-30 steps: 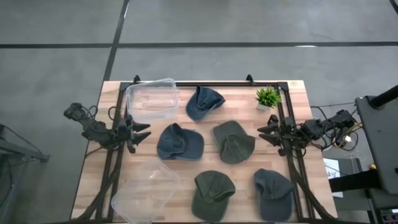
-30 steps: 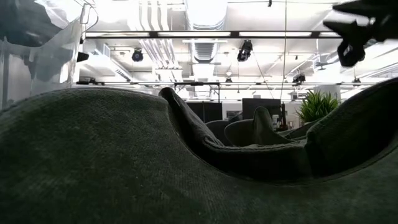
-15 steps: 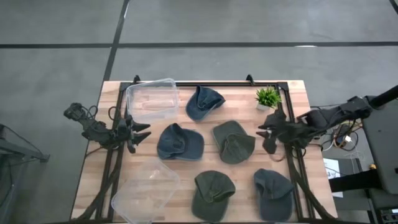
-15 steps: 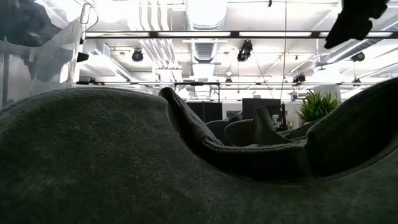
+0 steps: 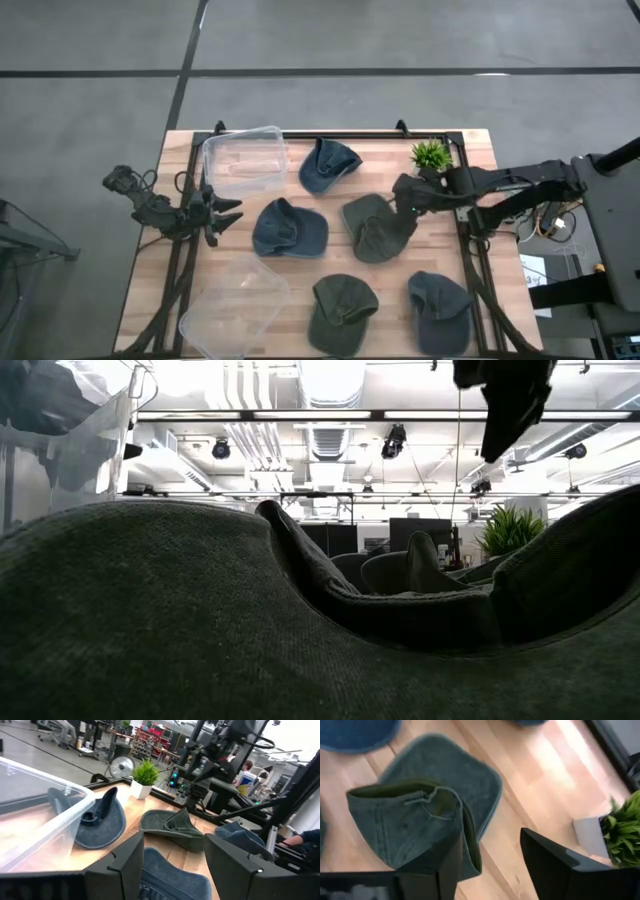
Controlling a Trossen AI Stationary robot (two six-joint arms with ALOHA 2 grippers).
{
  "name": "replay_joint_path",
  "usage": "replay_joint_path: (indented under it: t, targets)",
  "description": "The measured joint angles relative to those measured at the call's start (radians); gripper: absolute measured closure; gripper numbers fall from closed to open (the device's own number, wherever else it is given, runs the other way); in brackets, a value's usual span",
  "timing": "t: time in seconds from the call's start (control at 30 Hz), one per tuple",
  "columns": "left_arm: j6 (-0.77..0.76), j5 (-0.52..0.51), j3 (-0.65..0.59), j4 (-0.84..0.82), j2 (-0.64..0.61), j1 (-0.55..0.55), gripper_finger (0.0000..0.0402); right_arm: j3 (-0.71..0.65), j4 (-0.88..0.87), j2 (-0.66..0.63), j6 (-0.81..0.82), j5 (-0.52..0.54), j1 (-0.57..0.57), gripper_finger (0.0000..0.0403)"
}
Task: Pick & Place hat
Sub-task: Put the top gray cap into the top transparent bin
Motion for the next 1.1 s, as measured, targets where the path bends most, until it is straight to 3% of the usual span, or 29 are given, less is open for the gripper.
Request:
replay_joint_path:
  t: [0.2,0.4,0.67,0.97,1.1]
  targets:
    - [0.000,0.024,0.019,0.002,0.000,0.000,0.0202,-0.099,0.142,-0.011,-0.069,-0.118,-0.098,0.0156]
    - [0.000,0.025,0.036,0.002,0.000,0.000,0.0202,-0.213,0.263,-0.015,-0.095,-0.159,-0.194,0.0131]
    - [0.007,0.024,0.043,0.002,0.000,0.000,0.0202,-0.370,0.505,-0.008,-0.137,-0.266,-0.336,0.0134]
    - [0.008,0.023,0.043,0.002,0.000,0.000,0.0202,-0.412,0.546,0.060,-0.231,-0.393,-0.440,0.0136]
    - [0.008,0.023,0.043,0.002,0.000,0.000,0.0202,-0.415,0.565,0.114,-0.267,-0.399,-0.462,0.0131]
